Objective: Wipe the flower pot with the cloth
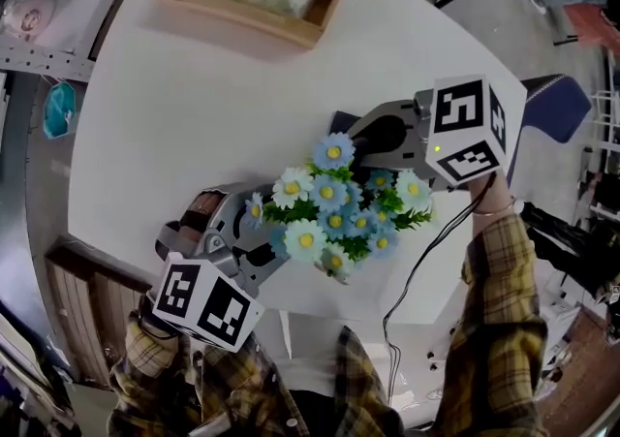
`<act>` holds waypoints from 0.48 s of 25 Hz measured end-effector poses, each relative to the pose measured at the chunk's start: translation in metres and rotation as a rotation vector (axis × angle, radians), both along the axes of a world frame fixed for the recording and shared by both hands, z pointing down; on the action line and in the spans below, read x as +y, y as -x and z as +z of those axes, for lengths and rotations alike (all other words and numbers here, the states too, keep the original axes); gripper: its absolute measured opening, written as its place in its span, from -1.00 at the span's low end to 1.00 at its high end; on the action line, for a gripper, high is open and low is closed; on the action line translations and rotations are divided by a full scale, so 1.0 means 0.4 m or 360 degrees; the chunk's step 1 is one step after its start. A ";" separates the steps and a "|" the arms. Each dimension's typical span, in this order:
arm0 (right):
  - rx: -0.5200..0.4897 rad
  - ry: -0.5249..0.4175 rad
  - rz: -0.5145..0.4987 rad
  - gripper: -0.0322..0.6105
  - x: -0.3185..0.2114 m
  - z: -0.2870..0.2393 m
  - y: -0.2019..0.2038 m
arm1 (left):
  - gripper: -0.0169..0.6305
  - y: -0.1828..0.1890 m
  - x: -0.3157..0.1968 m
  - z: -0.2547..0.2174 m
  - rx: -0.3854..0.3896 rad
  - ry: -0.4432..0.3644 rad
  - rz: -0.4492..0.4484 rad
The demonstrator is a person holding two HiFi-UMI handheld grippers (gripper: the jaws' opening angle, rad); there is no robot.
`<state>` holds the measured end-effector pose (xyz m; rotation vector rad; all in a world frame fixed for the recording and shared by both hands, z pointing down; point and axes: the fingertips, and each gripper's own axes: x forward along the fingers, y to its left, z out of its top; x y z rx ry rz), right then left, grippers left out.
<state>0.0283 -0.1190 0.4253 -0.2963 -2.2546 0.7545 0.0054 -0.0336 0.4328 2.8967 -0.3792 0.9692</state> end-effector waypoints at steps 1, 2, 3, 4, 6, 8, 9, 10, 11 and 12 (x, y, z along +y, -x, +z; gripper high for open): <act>0.0002 0.0002 0.0003 -0.85 0.009 -0.001 0.000 | 0.01 -0.004 0.006 0.000 -0.0005 0.0002 0.0067; 0.0003 0.0006 0.0011 -0.85 0.017 -0.001 -0.001 | 0.01 -0.008 0.011 0.000 -0.0008 0.0005 0.0137; 0.0001 0.0012 0.0023 -0.85 0.024 0.000 -0.002 | 0.01 -0.012 0.016 0.001 -0.0011 0.0009 0.0210; -0.0003 0.0018 0.0042 -0.85 0.029 0.001 -0.003 | 0.01 -0.016 0.019 0.002 -0.0013 0.0015 0.0284; -0.0008 0.0024 0.0109 -0.85 0.035 0.003 -0.009 | 0.01 -0.026 0.021 0.004 -0.0019 0.0031 0.0418; -0.0011 0.0012 0.0227 -0.85 0.036 0.003 -0.024 | 0.01 -0.032 0.019 0.005 -0.0026 0.0051 0.0507; -0.0016 0.0006 0.0303 -0.85 0.036 0.003 -0.034 | 0.01 -0.035 0.018 0.006 -0.0026 0.0060 0.0529; -0.0024 0.0000 0.0387 -0.85 0.035 0.003 -0.045 | 0.01 -0.039 0.018 0.008 -0.0026 0.0068 0.0541; -0.0034 -0.0006 0.0475 -0.85 0.035 0.004 -0.054 | 0.01 -0.042 0.018 0.010 -0.0027 0.0073 0.0547; -0.0044 -0.0014 0.0562 -0.85 0.035 0.004 -0.062 | 0.01 -0.043 0.018 0.012 -0.0028 0.0077 0.0546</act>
